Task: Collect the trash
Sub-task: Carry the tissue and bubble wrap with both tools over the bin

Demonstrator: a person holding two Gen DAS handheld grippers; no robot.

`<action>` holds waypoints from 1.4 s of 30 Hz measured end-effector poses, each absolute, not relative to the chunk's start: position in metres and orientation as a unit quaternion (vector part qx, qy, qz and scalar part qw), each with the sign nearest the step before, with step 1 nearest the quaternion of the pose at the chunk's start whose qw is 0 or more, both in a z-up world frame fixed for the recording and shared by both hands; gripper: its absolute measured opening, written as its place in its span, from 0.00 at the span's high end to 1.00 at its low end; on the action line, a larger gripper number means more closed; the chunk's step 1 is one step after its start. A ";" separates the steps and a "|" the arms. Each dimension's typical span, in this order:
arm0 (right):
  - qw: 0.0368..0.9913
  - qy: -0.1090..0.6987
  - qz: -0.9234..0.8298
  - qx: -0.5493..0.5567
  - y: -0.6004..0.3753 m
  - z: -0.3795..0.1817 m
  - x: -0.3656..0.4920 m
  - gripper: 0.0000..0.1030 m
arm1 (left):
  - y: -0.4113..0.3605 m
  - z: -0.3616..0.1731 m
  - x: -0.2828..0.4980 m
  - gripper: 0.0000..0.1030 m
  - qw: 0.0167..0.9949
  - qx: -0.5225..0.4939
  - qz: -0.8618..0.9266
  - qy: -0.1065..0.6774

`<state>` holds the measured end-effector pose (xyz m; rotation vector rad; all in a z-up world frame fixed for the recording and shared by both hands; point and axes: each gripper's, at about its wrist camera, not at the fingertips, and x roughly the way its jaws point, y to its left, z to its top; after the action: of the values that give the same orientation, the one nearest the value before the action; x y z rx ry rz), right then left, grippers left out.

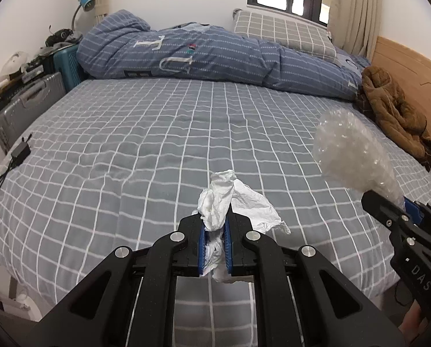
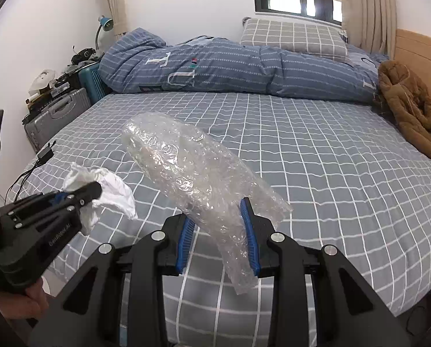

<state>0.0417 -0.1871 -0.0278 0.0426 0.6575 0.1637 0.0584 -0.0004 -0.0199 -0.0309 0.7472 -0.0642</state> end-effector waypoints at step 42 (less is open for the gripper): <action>0.934 0.353 0.043 0.030 -0.213 -0.029 -0.143 0.70 | -0.037 -0.023 -0.116 0.91 0.912 -0.009 -0.077 0.403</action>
<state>-0.1428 -0.2131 -0.0290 0.0618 0.7217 0.0880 -0.1164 -0.0368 -0.0226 -0.0185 0.8314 -0.1582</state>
